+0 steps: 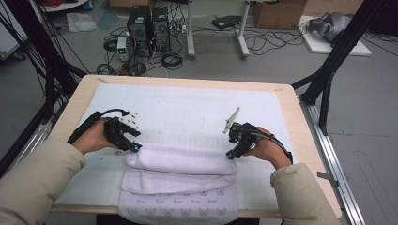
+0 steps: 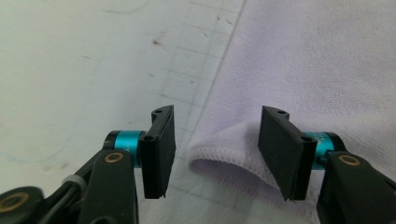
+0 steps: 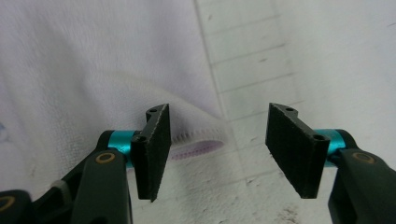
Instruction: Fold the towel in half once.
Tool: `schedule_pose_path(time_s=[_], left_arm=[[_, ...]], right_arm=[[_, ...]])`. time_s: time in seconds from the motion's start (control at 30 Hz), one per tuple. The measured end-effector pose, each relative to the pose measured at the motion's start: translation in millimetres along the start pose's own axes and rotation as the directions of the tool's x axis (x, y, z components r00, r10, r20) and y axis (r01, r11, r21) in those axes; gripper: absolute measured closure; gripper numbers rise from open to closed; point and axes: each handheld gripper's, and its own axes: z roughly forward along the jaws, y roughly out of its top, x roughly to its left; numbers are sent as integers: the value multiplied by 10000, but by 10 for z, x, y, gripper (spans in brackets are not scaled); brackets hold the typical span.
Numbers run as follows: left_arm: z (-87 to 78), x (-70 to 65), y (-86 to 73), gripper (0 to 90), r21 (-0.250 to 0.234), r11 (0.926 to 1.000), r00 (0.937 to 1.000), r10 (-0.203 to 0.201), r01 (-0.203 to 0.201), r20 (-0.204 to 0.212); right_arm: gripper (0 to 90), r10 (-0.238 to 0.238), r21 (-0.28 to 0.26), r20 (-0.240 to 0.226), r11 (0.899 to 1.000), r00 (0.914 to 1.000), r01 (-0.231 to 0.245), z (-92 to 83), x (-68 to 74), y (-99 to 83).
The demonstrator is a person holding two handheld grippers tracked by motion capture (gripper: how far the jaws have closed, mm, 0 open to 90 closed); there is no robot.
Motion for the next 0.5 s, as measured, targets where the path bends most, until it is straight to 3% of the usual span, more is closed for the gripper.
schedule_pose_path(time_s=[0.13, 0.27, 0.33, 0.4, 0.5], left_arm=[[118, 23, -12, 502, 626, 9979, 9996, -149, 132, 254], [160, -3, 2, 610, 933, 9956, 9987, -88, 41, 509], [153, -26, 6, 730, 1006, 9949, 9980, -151, 88, 619], [144, -50, 15, 807, 1094, 9939, 9985, -189, 133, 509], [100, -79, 26, 833, 1128, 9935, 9997, 95, -122, 246]], right_arm=[[467, -114, 712, -404, 9974, 9991, 142, 118, 27, 29], [641, -161, 1118, -670, 9935, 9976, 235, 181, 35, 55], [799, -225, 1110, -577, 9934, 9981, 288, 160, 38, 69], [845, -300, 1244, -486, 9916, 9984, 359, 155, 58, 85], [857, -458, 1209, -126, 9915, 9989, 470, 133, 62, 90]])
